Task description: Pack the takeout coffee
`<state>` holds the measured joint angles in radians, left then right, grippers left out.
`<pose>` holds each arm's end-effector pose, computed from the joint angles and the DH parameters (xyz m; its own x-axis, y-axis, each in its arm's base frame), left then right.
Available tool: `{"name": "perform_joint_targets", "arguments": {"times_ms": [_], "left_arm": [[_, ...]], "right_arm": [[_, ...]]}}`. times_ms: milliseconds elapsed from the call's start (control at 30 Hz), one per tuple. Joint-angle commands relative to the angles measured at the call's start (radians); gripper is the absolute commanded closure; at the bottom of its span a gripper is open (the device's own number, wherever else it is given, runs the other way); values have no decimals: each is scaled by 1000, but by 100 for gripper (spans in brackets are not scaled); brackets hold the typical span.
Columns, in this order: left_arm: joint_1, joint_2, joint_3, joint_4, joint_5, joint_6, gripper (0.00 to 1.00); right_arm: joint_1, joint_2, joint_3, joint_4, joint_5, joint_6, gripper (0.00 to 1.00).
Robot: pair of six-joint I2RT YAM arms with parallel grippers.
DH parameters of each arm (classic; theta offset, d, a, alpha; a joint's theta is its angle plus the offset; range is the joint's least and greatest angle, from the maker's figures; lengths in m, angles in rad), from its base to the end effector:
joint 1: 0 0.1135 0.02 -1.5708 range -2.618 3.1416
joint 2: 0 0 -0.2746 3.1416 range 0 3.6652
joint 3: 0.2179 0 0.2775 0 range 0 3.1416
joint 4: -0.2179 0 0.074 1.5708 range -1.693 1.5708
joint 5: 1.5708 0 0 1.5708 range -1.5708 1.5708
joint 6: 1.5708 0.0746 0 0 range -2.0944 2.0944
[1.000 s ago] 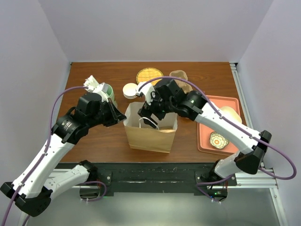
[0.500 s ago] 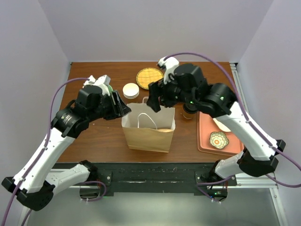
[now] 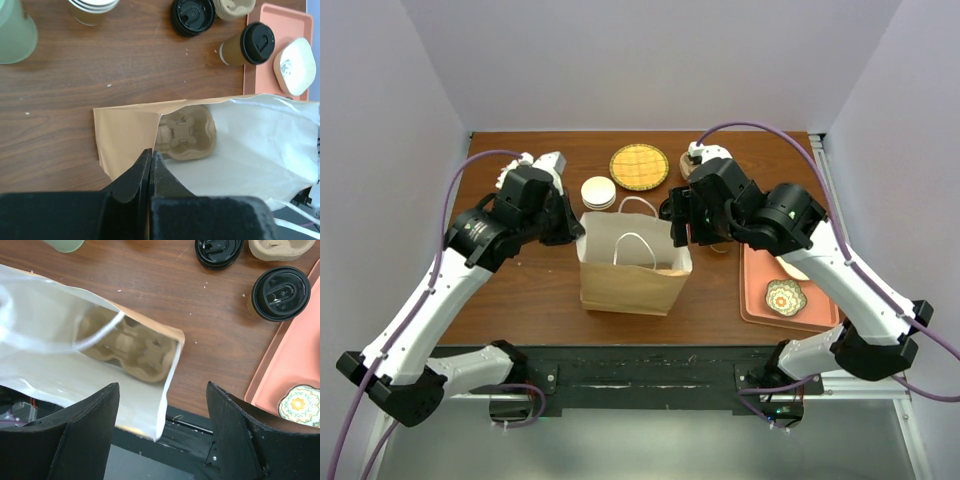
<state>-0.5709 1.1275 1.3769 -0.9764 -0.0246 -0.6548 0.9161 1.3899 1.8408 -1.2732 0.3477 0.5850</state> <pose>0.2206 -0.1395 0.3878 -0.7631 -0.2334 -0.6026 0.0757 0.8938 -0.4421 0.1946 0.2117 0.4501 -0.7058 -0.0669 -0.7052 -0.2577 0.9516 0.1676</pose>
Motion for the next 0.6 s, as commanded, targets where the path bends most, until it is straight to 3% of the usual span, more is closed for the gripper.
{"name": "perform_joint_targets", "arguments": {"times_ms": [0,33,133,167,267,567], "left_arm": [[0,-9,71,-90,-66,29,100],[-1,-11,71,-93,-48,26,100],[-1,-29,45,-96,-49,0,72],[-1,-28,44,-103,-64,-8,56],[-1,-18,63,-119,-70,-16,45],[-1,-23,85,-177,-58,-40,47]], "right_arm": [[1,-22,24,14,28,42,28],[3,-25,25,20,30,42,28],[3,-46,6,54,31,30,28],[1,-42,6,57,24,30,28],[1,-19,11,60,4,19,28],[1,30,-20,83,-26,-42,31]]}}
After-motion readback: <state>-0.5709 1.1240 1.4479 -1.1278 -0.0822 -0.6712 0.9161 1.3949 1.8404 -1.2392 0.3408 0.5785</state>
